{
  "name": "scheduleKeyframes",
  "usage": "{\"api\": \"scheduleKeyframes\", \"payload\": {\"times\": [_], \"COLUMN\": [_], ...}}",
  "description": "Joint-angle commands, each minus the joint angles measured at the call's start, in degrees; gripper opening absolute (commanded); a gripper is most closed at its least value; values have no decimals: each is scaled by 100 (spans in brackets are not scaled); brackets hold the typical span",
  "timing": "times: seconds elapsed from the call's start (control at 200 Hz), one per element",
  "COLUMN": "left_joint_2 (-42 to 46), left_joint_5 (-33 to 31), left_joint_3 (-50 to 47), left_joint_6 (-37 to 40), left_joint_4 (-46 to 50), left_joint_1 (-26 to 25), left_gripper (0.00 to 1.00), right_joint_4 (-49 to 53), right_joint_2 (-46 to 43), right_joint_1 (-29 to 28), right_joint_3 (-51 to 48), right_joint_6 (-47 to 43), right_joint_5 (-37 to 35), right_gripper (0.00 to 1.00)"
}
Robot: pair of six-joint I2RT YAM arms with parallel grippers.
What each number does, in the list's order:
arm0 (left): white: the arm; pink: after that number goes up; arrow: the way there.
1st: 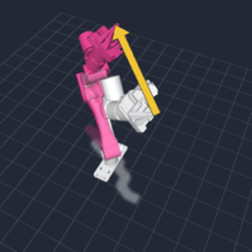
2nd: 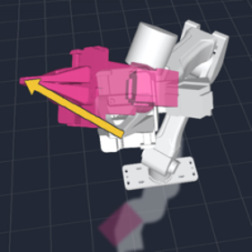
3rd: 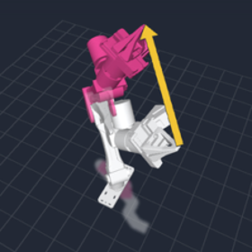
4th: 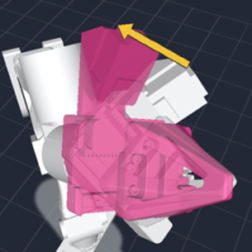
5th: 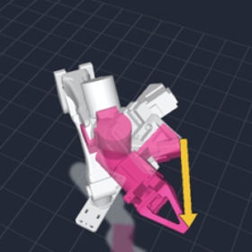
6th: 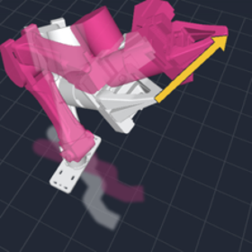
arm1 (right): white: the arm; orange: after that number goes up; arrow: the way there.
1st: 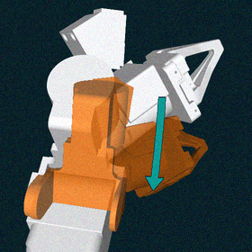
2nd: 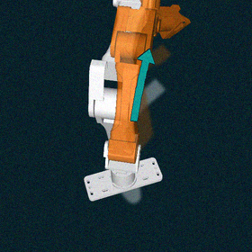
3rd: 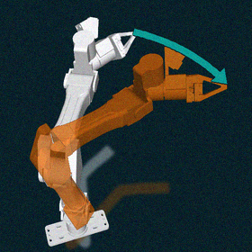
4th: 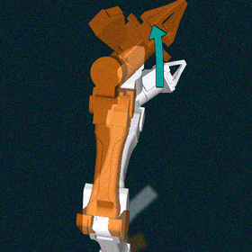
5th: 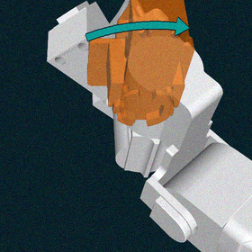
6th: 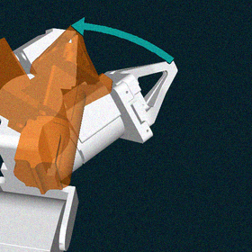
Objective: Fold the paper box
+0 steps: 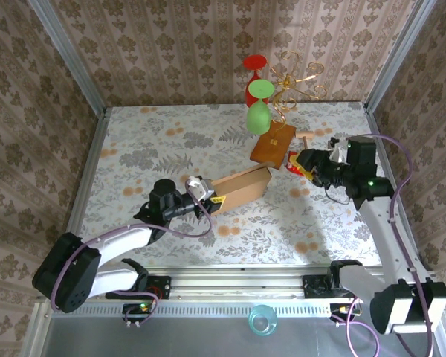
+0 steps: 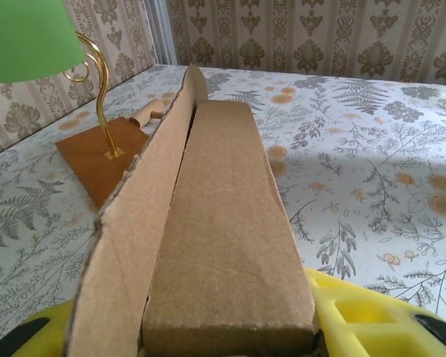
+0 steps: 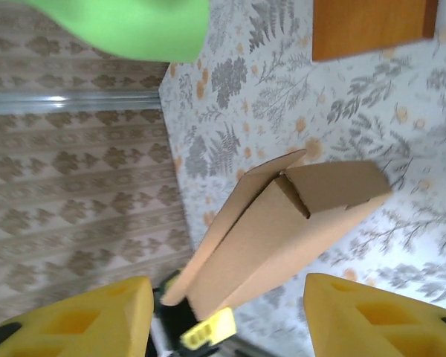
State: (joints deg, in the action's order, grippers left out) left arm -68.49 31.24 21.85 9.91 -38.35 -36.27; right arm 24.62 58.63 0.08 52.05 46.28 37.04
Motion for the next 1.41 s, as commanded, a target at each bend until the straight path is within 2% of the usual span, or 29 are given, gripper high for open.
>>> {"api": "scheduleKeyframes", "payload": {"times": [0.0,0.115,0.26,0.35,0.49,0.875,1.18,1.4], "left_joint_2": [-30,-59,-68,-141,-191,-174,-158,-156], "left_joint_5": [-93,-88,-93,-80,-101,-84,-48,-22], "left_joint_3": [-29,-237,-432,-504,-519,-532,-550,-550], "left_joint_6": [-156,-264,-310,-315,-310,-261,-231,-207], "left_joint_4": [385,169,49,-15,-1,71,85,124], "left_joint_1": [53,141,218,243,270,382,428,481], "left_gripper": [42,43,43,42,42,41,41,41], "right_joint_4": [-738,-1262,-1720,-1994,-2141,-2637,-2362,-2181], "right_joint_2": [2,182,582,814,1152,1651,2279,2716], "right_joint_1": [-463,-1020,-1401,-1489,-1868,-2198,-2328,-2573], "right_joint_3": [-485,-728,-817,-822,-658,-307,254,433], "right_joint_6": [-1285,-2098,-2963,-3095,-3517,-4338,-4790,-5011], "right_joint_5": [-1219,-1848,-2253,-2404,-3024,-2920,-2702,-2933], "right_gripper": [47,44,54,58,63,67,69,65]}}
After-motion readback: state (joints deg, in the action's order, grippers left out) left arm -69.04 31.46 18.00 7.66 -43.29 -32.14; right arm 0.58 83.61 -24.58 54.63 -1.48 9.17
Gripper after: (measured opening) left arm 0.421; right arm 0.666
